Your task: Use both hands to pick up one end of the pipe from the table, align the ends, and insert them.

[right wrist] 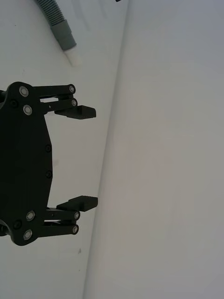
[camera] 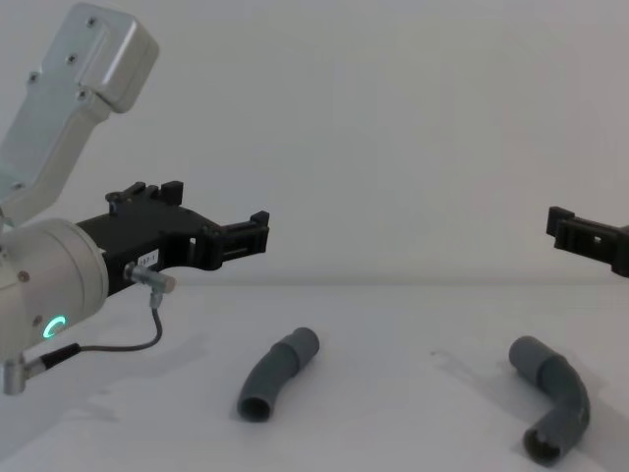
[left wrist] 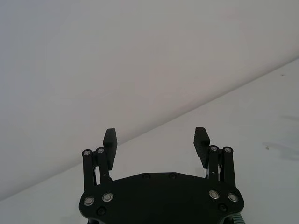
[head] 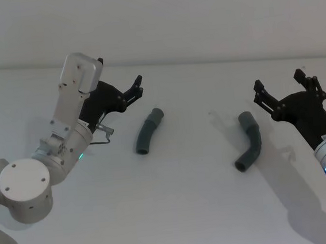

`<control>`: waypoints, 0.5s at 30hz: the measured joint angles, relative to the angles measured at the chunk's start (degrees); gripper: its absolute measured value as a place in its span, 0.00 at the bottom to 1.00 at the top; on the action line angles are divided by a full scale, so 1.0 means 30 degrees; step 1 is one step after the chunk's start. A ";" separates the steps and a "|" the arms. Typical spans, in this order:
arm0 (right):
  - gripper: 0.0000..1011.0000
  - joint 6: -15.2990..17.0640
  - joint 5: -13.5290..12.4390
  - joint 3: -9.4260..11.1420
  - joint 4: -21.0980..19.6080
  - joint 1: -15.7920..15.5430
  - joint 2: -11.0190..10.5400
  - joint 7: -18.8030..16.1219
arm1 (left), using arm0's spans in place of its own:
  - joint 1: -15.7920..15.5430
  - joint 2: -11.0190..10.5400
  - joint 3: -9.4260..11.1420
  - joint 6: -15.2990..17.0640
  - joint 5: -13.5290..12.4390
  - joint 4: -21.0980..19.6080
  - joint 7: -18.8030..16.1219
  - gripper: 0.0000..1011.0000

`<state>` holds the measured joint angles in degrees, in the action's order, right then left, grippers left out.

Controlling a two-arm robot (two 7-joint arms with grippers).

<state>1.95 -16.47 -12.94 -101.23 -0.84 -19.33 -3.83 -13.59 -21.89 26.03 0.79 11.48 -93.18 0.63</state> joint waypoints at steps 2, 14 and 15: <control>0.99 0.0000 0.0000 0.0000 0.0000 0.0000 0.0000 0.0000 | 0.0001 -0.0001 0.0001 0.0001 0.0001 0.0000 0.0000 0.99; 0.99 0.0000 0.0000 0.0000 0.0000 0.0000 0.0000 0.0000 | 0.0001 0.0000 0.0000 0.0001 0.0001 0.0000 0.0000 0.99; 0.99 0.0000 0.0000 0.0000 0.0000 -0.0001 0.0000 0.0000 | 0.0001 0.0000 0.0000 0.0001 0.0001 0.0000 0.0000 0.99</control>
<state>1.95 -16.47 -12.94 -101.23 -0.84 -19.33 -3.83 -13.59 -21.89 26.02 0.80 11.48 -93.18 0.63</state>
